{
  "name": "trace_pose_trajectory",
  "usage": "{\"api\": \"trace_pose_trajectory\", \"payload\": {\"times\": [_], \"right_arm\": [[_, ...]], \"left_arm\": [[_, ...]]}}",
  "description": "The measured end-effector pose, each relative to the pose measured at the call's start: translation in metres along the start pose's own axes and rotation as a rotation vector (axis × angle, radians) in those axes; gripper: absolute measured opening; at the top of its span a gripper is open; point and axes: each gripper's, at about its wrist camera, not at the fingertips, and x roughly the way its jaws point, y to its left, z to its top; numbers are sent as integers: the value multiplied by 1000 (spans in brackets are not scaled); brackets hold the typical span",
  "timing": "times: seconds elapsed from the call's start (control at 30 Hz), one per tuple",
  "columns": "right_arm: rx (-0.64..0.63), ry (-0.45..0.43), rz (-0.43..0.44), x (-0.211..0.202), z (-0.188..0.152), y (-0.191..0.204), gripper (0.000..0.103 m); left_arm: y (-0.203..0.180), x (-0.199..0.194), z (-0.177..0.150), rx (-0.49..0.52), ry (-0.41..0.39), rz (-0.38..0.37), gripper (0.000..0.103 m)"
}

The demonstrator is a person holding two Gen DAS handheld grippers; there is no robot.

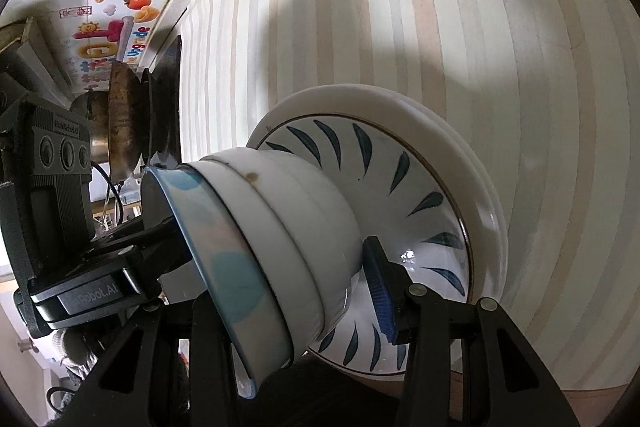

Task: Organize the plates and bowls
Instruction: 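Carry the nested bowls with both grippers over the plate stack, then lower the bowls onto the plate stack and open both grippers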

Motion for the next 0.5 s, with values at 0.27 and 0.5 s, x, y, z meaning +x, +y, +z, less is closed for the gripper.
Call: {"api": "trace_pose_trajectory", "payload": {"times": [0.27,0.5], "right_arm": [[-2,-6,-47,-7,-2,-6,47],[-10,-7,-71,-8,-3,-1,48]], "left_arm": [[3,-1,0,-3,0,0,55],[0,-13,-6,25,-37,29,55]]}}
